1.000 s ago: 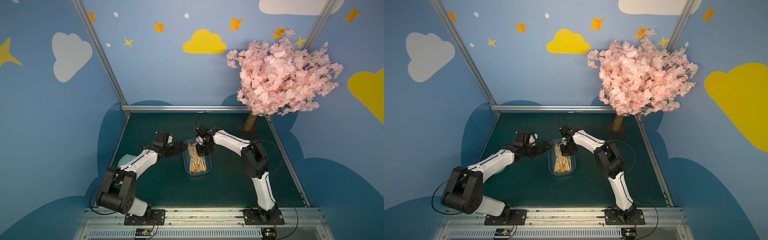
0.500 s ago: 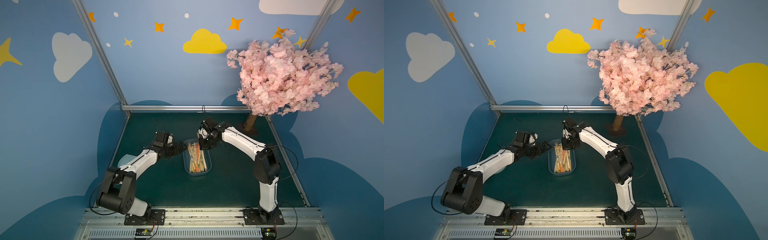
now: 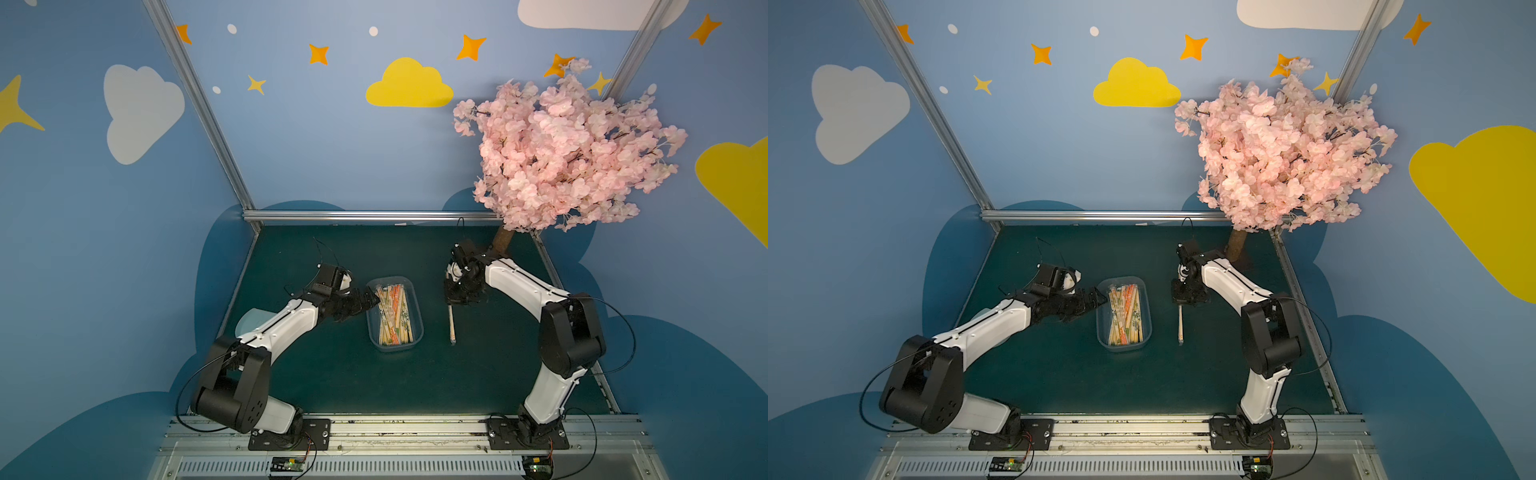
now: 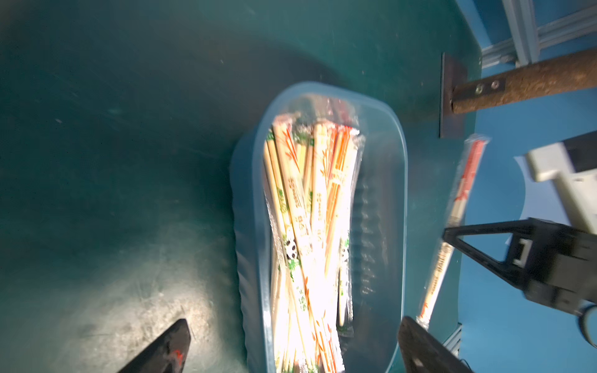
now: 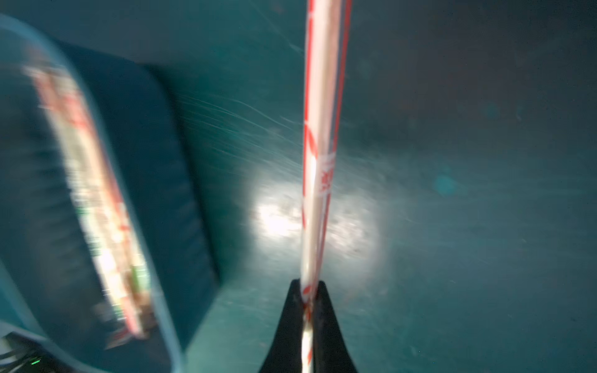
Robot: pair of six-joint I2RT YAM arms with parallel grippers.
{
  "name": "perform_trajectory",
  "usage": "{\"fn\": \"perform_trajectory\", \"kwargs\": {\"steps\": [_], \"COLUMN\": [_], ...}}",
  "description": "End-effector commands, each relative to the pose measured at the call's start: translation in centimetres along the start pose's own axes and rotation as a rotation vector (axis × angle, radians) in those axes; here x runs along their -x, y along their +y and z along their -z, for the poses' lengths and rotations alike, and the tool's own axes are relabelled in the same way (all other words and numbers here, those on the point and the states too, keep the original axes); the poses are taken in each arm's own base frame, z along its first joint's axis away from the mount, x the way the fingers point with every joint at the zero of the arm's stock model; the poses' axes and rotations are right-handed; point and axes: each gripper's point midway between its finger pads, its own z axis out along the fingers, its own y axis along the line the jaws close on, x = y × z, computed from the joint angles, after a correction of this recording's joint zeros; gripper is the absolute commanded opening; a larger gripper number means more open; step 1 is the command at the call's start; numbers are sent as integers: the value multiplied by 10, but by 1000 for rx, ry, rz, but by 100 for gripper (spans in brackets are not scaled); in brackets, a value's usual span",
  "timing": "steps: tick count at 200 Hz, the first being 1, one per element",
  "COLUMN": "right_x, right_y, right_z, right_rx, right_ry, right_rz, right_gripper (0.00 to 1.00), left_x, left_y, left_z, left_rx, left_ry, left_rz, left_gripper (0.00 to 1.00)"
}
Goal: Take the paired disposable chopsticks out of the storage box
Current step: Place the paired disposable chopsticks at the center of the board.
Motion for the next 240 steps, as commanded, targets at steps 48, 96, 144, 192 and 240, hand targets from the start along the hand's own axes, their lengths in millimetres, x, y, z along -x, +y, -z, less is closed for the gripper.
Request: {"fn": "perform_trajectory", "kwargs": {"steps": [48,96,144,192,240], "right_x": [-11,-13,-16,-21,-33], "right_y": [-62,-73,-65,-49,-2], "right_z": [-16,-30,-19,-7,-12], "right_rx": [-244,-284,-237,-172,-101], "right_ry": [22,55,36,19,31], "right_rz": [22,10,-19,-39,3], "right_gripper": [0,3,23,31,32], "left_x": [-13,-13,-15,-17,-15], "left_y": [1,3,4,3,0], "left_z": [3,4,6,6,9], "left_rx": [34,39,30,23,16], "left_ry": [-8,-20,-31,-28,-31], "left_rz": [6,1,5,3,-8], "left_gripper": [100,100,100,100,100]}}
